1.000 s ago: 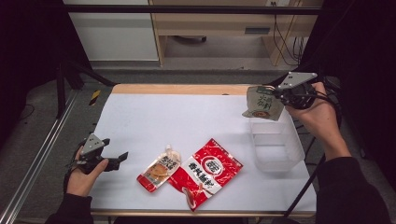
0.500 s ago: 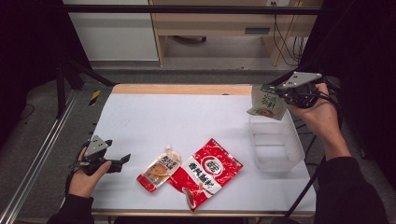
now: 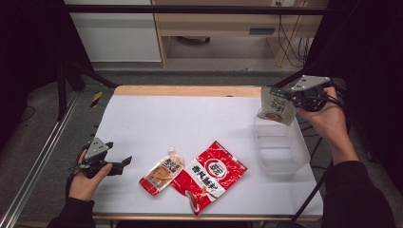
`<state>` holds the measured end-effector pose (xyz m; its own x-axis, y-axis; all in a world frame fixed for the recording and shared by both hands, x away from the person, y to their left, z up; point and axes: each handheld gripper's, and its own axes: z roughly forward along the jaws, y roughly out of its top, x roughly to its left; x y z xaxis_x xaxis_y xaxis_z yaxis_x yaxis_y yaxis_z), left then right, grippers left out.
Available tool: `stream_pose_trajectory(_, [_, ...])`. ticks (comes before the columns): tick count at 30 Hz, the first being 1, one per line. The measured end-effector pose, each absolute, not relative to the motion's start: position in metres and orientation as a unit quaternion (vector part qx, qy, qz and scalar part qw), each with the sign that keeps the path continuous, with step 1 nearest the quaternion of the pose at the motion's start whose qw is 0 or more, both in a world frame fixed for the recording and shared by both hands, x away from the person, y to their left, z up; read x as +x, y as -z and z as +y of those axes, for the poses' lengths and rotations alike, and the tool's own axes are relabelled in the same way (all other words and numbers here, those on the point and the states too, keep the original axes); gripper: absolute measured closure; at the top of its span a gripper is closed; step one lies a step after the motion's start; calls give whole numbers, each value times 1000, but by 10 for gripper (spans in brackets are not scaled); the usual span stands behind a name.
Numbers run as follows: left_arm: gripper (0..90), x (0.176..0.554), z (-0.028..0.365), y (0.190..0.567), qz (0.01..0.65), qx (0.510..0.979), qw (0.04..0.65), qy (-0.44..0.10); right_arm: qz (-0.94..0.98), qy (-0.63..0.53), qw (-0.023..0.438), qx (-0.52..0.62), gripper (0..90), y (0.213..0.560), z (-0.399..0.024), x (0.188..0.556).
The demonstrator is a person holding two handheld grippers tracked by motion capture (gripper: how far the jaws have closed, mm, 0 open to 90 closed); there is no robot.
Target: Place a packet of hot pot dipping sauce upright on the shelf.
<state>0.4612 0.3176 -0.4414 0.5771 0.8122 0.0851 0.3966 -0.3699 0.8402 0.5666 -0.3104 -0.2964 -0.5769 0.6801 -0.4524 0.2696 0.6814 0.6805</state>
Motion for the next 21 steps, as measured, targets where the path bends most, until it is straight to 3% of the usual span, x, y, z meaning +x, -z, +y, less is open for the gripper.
stream_pose_trajectory(21, [77, 462, 317, 442, 381, 791, 405, -253, 857, -284, 326, 282, 899, 326, -307, 588])
